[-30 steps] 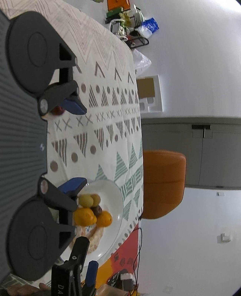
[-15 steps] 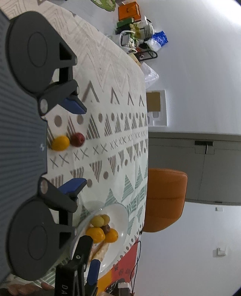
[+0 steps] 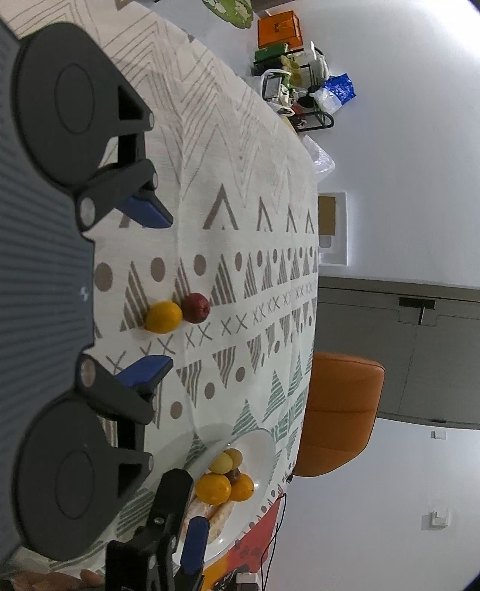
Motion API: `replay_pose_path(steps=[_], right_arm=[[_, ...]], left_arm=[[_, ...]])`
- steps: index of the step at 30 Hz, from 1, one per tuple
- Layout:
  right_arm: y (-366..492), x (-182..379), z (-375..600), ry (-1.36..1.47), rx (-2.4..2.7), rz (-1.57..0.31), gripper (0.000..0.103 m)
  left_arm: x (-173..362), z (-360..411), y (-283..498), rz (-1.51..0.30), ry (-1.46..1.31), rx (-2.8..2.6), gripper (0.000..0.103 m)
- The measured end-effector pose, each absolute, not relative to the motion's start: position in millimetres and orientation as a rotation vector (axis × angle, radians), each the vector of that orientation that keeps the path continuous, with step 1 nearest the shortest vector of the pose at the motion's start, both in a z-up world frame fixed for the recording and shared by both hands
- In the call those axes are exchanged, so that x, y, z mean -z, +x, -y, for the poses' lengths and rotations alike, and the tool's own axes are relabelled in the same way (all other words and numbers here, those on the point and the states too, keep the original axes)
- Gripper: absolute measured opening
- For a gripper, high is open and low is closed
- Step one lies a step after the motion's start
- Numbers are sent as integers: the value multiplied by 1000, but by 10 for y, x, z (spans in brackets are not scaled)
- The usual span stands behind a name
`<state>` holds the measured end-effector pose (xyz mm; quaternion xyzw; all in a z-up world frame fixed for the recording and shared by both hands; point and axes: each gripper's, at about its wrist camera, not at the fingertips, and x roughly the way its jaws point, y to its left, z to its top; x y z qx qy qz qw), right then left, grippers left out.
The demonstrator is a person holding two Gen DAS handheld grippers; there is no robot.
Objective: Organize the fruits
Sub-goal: 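Move both open grippers away from the plate toward the loose fruits, then grasp the small orange with the left gripper while the right gripper grasps the red fruit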
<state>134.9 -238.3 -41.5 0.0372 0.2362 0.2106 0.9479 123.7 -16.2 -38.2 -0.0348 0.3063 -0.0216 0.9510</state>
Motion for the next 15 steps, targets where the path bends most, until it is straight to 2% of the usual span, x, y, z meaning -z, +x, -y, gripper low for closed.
replay_pose_path(steps=[9, 15], right_arm=[[1315, 426, 2229, 55, -465, -490, 103], [1351, 425, 2209, 51, -458, -494, 101]], left_arm=[[468, 154, 1263, -627, -88, 64, 74], [473, 159, 1316, -612, -99, 94, 68]])
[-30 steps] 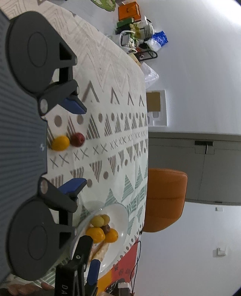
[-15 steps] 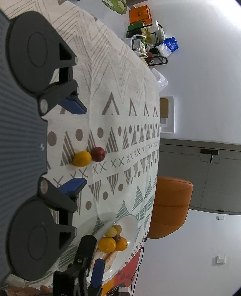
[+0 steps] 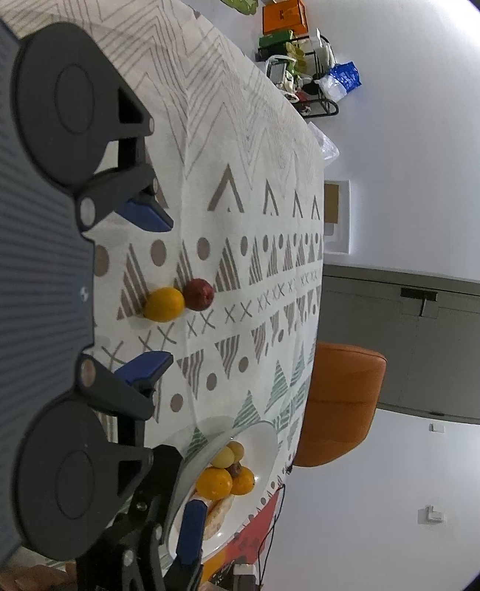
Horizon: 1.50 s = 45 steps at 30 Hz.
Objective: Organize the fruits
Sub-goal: 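Grasp the small orange with the left gripper while the right gripper grasps the red fruit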
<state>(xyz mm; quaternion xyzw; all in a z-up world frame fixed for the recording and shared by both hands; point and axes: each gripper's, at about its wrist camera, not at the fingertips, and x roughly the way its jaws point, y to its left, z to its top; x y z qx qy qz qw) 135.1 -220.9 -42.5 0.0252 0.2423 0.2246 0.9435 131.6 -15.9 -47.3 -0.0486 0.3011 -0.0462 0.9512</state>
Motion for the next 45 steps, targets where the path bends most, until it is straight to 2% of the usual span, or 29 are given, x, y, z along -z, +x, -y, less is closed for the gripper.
replay_pose_path(steps=[2, 4, 5, 7, 8, 19, 27, 31, 45], right_arm=[[1369, 418, 2204, 50, -448, -500, 99], [1375, 403, 2199, 48, -439, -499, 99], [1375, 393, 2197, 45, -434, -496, 99], [1374, 380, 2194, 44, -428, -490, 98], [1374, 377, 2196, 47, -427, -487, 98], [1438, 370, 2039, 38, -478, -492, 89], [1513, 358, 1839, 15, -530, -500, 77], [1562, 366, 1711, -12, -561, -510, 75], [1756, 411, 1351, -78, -616, -570, 54]], left_arm=[[485, 150, 1354, -614, -111, 103, 62], [505, 143, 1407, -626, -122, 112, 48], [519, 142, 1432, -634, -124, 117, 44], [546, 139, 1480, -656, -123, 130, 24], [551, 140, 1499, -666, -118, 138, 21], [443, -80, 1413, -632, -136, 95, 21], [373, -242, 1362, -609, -144, 55, 21], [361, -329, 1350, -599, -150, 31, 21], [332, -586, 1368, -579, -169, -23, 21]])
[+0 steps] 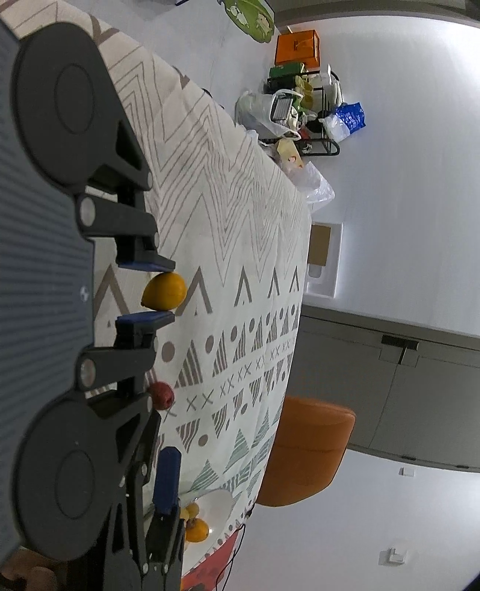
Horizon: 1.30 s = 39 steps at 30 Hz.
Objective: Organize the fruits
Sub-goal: 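Grasp the small orange with the left gripper while the right gripper grasps the red fruit, then carry the small orange and the red fruit toward the white plate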
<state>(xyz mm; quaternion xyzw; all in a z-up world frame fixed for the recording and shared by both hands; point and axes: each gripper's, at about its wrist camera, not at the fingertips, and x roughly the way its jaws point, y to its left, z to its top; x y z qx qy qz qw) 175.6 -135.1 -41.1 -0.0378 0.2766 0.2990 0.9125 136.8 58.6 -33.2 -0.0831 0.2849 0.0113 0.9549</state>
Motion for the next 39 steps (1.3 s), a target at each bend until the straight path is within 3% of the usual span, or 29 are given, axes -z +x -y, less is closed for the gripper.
replay_pose_path(steps=[13, 16, 17, 39], right_arm=[[1984, 490, 1232, -38, -626, -640, 46], [2009, 532, 1190, -51, -632, -651, 31], [2021, 558, 1180, -54, -633, -664, 21], [1768, 342, 1843, 11, -521, -585, 21]], left_arm=[[365, -744, 1336, -580, -190, -48, 21], [365, -739, 1332, -580, -190, -48, 21], [363, -735, 1332, -581, -190, -47, 21], [267, -203, 1415, -567, -136, 61, 21]])
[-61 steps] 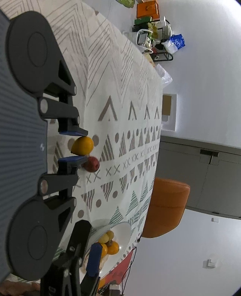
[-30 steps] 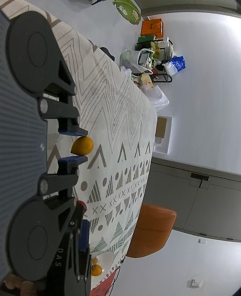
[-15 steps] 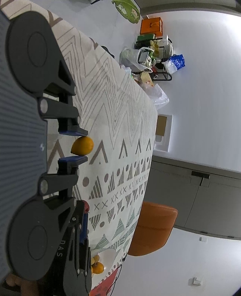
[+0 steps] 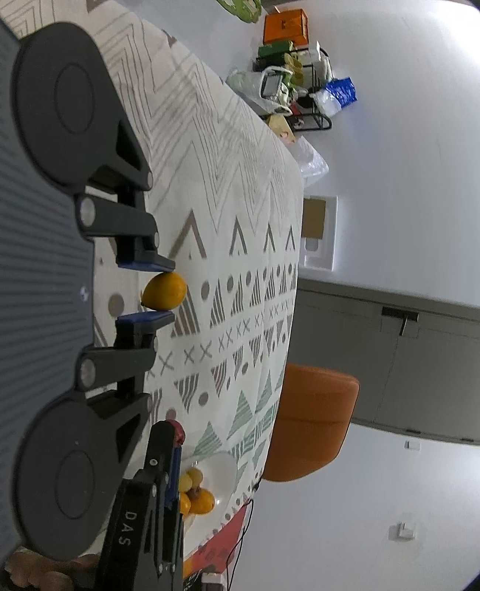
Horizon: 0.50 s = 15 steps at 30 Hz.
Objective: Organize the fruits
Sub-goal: 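Carry the small orange and the red fruit toward the white plate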
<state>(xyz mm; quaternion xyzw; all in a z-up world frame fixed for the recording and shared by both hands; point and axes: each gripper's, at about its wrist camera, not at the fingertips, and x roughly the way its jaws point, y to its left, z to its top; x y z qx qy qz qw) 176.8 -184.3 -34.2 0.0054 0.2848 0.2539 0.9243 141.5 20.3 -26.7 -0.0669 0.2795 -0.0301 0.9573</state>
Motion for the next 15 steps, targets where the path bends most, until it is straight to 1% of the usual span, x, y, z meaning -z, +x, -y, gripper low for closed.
replay_pose_path(steps=[15], right_arm=[[1646, 298, 2315, 61, -440, -549, 21]], left_arm=[[195, 187, 1483, -553, -94, 128, 21]])
